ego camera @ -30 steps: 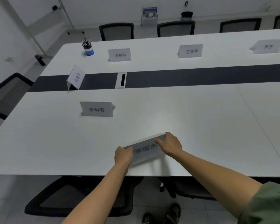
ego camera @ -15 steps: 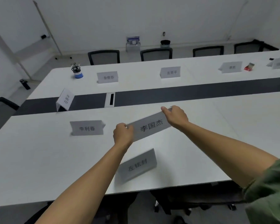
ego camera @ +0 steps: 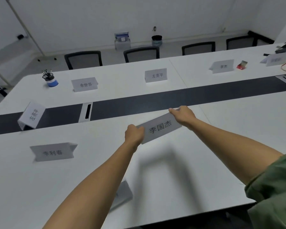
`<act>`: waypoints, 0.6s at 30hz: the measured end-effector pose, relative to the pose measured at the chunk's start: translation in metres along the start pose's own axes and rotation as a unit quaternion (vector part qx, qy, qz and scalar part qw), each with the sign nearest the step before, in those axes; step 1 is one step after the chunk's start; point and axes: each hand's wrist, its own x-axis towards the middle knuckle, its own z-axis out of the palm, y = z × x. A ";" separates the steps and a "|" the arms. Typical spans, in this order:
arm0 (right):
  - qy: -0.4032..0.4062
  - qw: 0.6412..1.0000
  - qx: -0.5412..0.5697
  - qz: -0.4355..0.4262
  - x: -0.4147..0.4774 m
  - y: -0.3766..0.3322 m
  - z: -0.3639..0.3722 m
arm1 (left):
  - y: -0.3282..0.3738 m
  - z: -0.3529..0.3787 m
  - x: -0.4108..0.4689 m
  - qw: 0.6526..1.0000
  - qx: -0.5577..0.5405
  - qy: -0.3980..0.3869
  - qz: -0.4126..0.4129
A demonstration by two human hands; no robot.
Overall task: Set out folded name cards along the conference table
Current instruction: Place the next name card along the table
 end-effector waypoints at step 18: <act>-0.132 0.984 0.088 0.077 0.177 0.107 0.028 | -0.012 0.136 0.131 0.988 -0.066 -0.031 -0.134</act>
